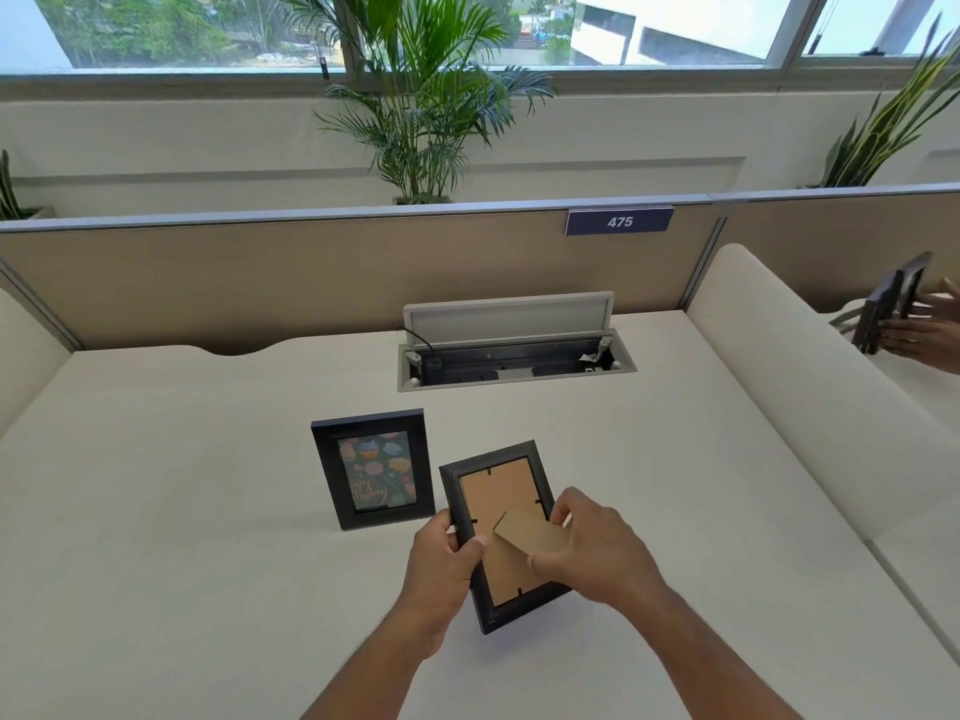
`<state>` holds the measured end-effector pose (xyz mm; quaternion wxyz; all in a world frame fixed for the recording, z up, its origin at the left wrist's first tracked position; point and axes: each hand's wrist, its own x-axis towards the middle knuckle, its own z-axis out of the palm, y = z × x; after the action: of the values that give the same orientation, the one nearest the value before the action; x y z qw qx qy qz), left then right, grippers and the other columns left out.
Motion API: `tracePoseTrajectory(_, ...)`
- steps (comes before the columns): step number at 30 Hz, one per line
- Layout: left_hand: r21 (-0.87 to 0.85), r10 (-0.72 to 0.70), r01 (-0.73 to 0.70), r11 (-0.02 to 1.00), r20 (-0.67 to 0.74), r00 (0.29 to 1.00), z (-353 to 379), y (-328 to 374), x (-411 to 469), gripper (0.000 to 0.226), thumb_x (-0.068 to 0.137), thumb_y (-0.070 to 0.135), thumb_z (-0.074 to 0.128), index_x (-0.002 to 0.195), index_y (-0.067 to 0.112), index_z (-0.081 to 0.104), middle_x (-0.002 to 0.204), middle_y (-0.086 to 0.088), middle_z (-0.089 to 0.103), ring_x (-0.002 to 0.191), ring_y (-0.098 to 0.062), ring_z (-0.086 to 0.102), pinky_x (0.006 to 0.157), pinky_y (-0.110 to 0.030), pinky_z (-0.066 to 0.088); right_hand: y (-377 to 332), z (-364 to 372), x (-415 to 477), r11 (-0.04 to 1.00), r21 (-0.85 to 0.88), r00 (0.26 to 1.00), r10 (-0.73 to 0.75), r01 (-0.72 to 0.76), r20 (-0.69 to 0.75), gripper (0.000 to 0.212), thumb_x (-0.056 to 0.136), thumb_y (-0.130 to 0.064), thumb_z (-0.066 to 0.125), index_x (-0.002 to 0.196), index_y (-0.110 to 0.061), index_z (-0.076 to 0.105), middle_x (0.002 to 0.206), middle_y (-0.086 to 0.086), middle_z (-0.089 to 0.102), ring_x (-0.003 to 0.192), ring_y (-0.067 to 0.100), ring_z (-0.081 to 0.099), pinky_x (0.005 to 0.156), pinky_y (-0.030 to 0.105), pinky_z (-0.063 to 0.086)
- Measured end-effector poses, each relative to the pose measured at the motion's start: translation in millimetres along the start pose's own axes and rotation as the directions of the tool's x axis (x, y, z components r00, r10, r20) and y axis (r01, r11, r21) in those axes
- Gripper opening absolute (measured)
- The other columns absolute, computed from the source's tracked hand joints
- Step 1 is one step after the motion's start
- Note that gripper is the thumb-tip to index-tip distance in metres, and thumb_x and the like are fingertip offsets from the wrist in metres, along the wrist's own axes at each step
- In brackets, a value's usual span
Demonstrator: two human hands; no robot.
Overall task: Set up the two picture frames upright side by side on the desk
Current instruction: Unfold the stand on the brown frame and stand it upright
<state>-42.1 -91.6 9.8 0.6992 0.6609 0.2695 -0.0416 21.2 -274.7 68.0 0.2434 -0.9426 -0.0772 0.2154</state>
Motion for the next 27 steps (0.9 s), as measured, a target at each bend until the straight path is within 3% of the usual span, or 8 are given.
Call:
tracePoseTrajectory(5, 0.011, 0.003, -0.003, 1.000, -0.006, 1.000, 1.2, 2.9, -2.7, 0.031, 0.104, 0.017, 0.064, 0.134, 0.025, 0.062, 0.112, -0.007, 0.079, 0.108, -0.027, 0.076, 0.096, -0.052, 0.064, 0.5, -1.6, 1.1, 1.000, 0.028, 1.000, 0.002, -0.002, -0.008, 0.061, 0.066, -0.062, 0.074, 0.116, -0.035, 0.051, 0.105, -0.009, 0.063, 0.086, 0.011, 0.067, 0.075, 0.035, 0.064)
tracePoseTrajectory(10, 0.002, 0.026, -0.026, 1.000, 0.004, 1.000, 5.0, 2.5, -5.0, 0.029, 0.103, 0.018, 0.065, 0.130, 0.028, 0.063, 0.112, -0.004, 0.080, 0.108, -0.025, 0.076, 0.095, -0.050, 0.065, -16.3, -1.6, 0.7, 0.986, 0.123, 0.964, -0.077, 0.111, -0.253, 0.087, 0.079, -0.061, 0.075, 0.151, -0.025, 0.041, 0.141, -0.002, 0.060, 0.125, 0.016, 0.061, 0.096, 0.029, 0.056)
tracePoseTrajectory(13, -0.004, 0.053, -0.053, 0.999, 0.017, 0.998, 11.0, 4.8, -8.1, 0.028, 0.102, 0.016, 0.067, 0.126, 0.030, 0.064, 0.110, -0.005, 0.080, 0.106, -0.023, 0.078, 0.092, -0.045, 0.067, -36.2, -0.3, 1.5, 0.967, 0.145, 0.937, -0.157, 0.210, -0.313, 0.074, 0.084, -0.055, 0.075, 0.145, -0.022, 0.048, 0.133, -0.002, 0.065, 0.123, 0.018, 0.065, 0.086, 0.016, 0.054)
tracePoseTrajectory(16, -0.013, 0.087, -0.086, 0.996, 0.042, 0.995, 18.9, 6.2, -10.4, 0.025, 0.102, 0.011, 0.067, 0.123, 0.024, 0.067, 0.111, -0.006, 0.081, 0.105, -0.023, 0.079, 0.092, -0.045, 0.067, -54.6, 3.6, 2.8, 0.970, 0.120, 0.938, -0.167, 0.211, -0.304, 0.090, 0.085, -0.063, 0.071, 0.156, -0.020, 0.037, 0.147, 0.000, 0.058, 0.136, 0.021, 0.056, 0.102, 0.028, 0.052)
tracePoseTrajectory(19, -0.059, 0.161, -0.157, 0.986, 0.060, 0.985, 27.9, 11.0, -15.3, 0.019, 0.103, 0.002, 0.062, 0.117, 0.013, 0.066, 0.110, -0.010, 0.081, 0.106, -0.032, 0.077, 0.087, -0.045, 0.067, -67.3, 9.4, 1.2, 0.977, 0.091, 0.932, -0.155, 0.195, -0.326, 0.098, 0.082, -0.069, 0.070, 0.158, -0.019, 0.033, 0.144, 0.001, 0.059, 0.133, 0.021, 0.057, 0.104, 0.033, 0.052)
tracePoseTrajectory(21, -0.206, 0.215, -0.190, 0.960, 0.105, 0.971, 35.6, 19.2, -23.5, 0.021, 0.110, 0.005, 0.048, 0.122, 0.005, 0.066, 0.112, -0.015, 0.079, 0.108, -0.034, 0.076, 0.084, -0.040, 0.066, -74.2, 13.0, -1.3, 0.976, 0.097, 0.921, -0.148, 0.194, -0.360, 0.093, 0.081, -0.067, 0.072, 0.154, -0.020, 0.037, 0.136, -0.002, 0.064, 0.127, 0.019, 0.062, 0.101, 0.031, 0.053)
tracePoseTrajectory(24, -0.425, 0.170, -0.088, 0.901, 0.157, 0.973, 44.9, 30.5, -31.5, 0.051, 0.115, 0.033, 0.026, 0.126, 0.010, 0.070, 0.110, -0.016, 0.077, 0.103, -0.027, 0.074, 0.082, -0.037, 0.062, -82.0, 12.8, -7.7, 0.965, 0.135, 0.888, -0.147, 0.226, -0.435, 0.067, 0.089, -0.054, 0.072, 0.142, -0.023, 0.045, 0.121, -0.004, 0.070, 0.113, 0.016, 0.070, 0.093, 0.024, 0.055)
tracePoseTrajectory(27, -0.376, 0.222, -0.144, 0.915, 0.172, 0.960, 46.7, 27.0, -26.9, 0.056, 0.101, 0.054, 0.046, 0.116, 0.004, 0.065, 0.094, -0.018, 0.066, 0.088, -0.032, 0.058, 0.075, -0.045, 0.047, -82.9, 10.5, -10.0, 0.956, 0.142, 0.850, -0.153, 0.256, -0.504, 0.051, 0.098, -0.038, 0.067, 0.142, -0.021, 0.050, 0.114, -0.002, 0.074, 0.103, 0.017, 0.074, 0.090, 0.023, 0.057)
